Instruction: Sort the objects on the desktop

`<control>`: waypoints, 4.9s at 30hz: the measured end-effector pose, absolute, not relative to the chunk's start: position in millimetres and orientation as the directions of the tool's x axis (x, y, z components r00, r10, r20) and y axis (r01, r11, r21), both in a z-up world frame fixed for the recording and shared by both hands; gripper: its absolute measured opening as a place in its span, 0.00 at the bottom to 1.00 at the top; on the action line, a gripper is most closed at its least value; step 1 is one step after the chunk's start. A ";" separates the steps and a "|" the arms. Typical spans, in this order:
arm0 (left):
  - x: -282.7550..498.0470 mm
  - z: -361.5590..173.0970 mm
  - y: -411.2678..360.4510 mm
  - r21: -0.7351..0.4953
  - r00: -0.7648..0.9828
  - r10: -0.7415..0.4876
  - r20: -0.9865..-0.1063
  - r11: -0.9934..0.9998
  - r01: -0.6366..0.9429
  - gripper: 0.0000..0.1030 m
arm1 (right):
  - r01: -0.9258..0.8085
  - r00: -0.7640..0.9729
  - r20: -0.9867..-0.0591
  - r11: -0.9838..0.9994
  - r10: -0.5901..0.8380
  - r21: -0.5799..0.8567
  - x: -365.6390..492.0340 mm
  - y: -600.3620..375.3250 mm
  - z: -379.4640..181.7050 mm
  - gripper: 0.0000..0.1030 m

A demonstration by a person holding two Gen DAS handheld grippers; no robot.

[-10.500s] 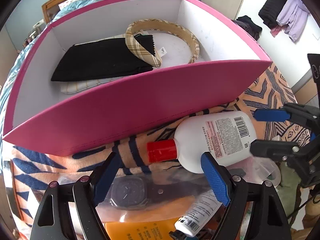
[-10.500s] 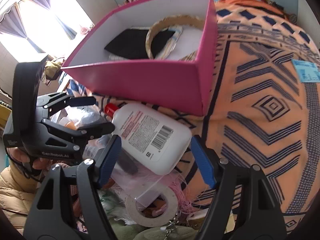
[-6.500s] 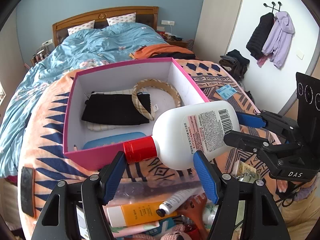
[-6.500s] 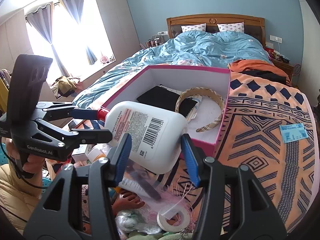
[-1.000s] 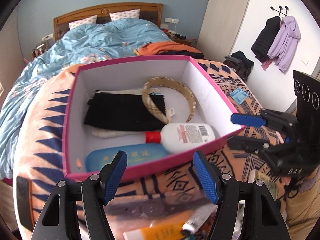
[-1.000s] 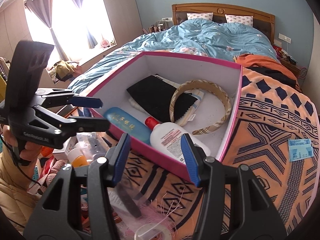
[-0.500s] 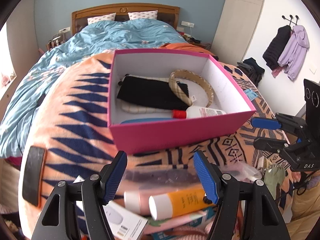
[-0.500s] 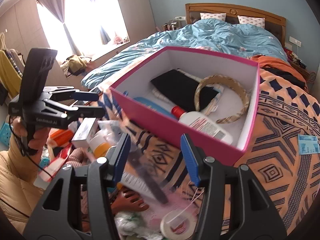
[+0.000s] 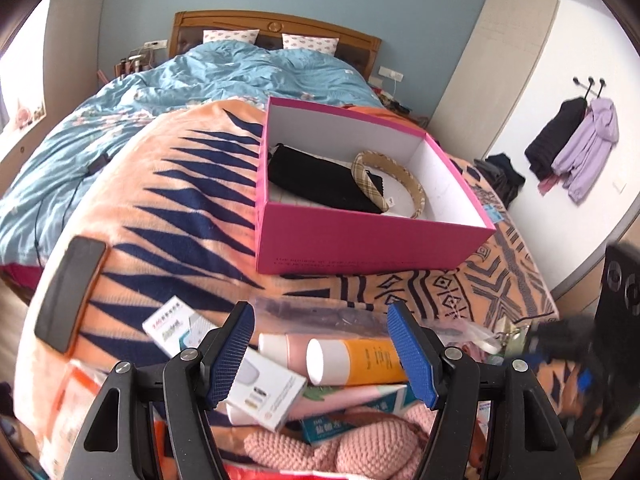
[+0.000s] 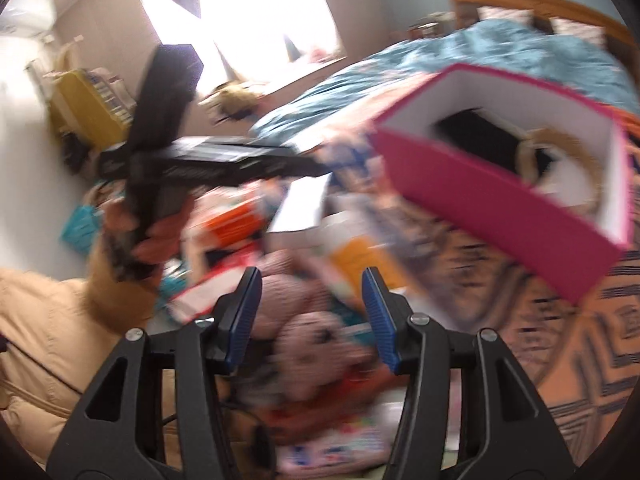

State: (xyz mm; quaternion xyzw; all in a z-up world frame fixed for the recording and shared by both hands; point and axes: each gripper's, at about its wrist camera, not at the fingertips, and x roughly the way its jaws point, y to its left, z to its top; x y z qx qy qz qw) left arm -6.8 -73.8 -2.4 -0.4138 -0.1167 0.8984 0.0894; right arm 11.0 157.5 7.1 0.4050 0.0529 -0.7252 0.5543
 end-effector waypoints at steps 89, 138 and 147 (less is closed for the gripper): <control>19.6 -36.7 -31.4 -0.322 -0.494 0.371 -0.786 -0.929 -0.185 0.41 | 0.718 -0.203 -0.681 -0.580 -0.703 0.385 -28.3 190.8 -30.1 0.20; -54.4 28.6 -27.5 -0.133 -0.643 0.236 -0.729 -0.969 -0.206 0.36 | 0.740 -0.390 -0.587 -0.621 -0.710 0.259 -71.5 174.6 36.4 0.15; -65.7 26.0 -25.2 -0.134 -0.630 0.237 -0.740 -0.969 -0.208 0.37 | 0.729 -0.386 -0.596 -0.629 -0.704 0.270 -87.5 169.8 30.6 0.11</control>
